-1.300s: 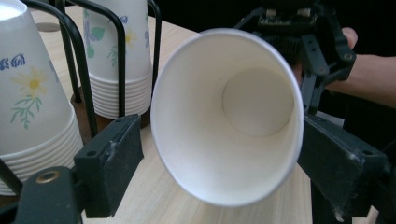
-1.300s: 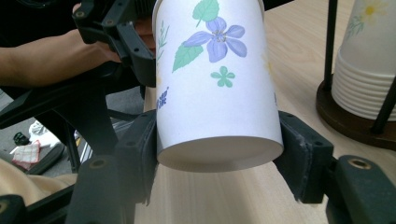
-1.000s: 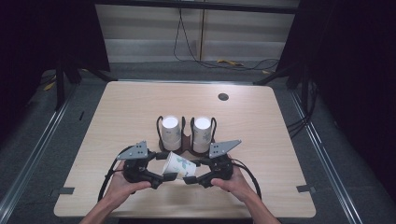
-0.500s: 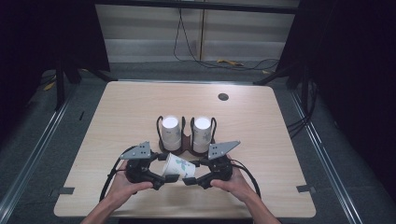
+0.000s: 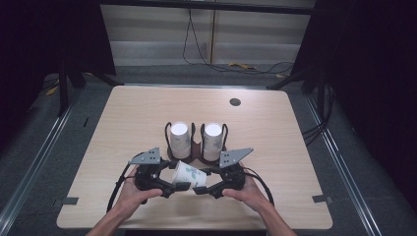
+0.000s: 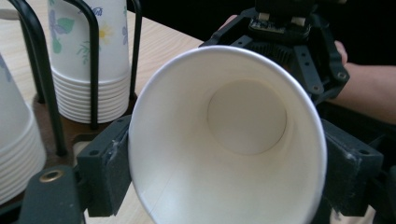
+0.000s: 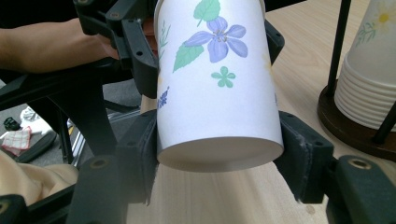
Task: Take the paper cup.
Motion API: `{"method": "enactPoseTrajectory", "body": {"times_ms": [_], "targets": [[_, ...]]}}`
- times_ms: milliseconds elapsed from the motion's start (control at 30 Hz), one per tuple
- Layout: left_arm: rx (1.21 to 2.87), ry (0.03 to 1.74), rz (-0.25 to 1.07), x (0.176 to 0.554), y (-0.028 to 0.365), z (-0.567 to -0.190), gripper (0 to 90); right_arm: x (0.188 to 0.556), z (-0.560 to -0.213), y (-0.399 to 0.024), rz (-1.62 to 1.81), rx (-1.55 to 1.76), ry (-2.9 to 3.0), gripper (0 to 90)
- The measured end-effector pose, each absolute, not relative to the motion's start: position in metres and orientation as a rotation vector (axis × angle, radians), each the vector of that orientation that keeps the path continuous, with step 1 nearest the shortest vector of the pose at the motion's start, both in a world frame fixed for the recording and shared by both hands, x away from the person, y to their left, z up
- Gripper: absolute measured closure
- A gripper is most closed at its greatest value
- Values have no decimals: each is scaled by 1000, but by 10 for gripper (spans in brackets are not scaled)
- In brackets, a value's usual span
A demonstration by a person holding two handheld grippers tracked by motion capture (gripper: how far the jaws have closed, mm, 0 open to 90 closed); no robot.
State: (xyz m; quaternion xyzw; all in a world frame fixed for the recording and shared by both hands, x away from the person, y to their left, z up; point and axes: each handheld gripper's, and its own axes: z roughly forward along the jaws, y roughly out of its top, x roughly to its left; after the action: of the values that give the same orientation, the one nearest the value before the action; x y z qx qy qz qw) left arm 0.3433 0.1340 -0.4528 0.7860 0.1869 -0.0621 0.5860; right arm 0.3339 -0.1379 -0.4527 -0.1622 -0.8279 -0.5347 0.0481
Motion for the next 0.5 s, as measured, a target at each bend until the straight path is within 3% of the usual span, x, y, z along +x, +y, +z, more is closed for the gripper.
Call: {"method": "enactPoseTrajectory", "body": {"times_ms": [500], "targets": [[1851,414,-129,342,132,-452,182,332,-453,-137,-1604,-458,-2577,374]]}}
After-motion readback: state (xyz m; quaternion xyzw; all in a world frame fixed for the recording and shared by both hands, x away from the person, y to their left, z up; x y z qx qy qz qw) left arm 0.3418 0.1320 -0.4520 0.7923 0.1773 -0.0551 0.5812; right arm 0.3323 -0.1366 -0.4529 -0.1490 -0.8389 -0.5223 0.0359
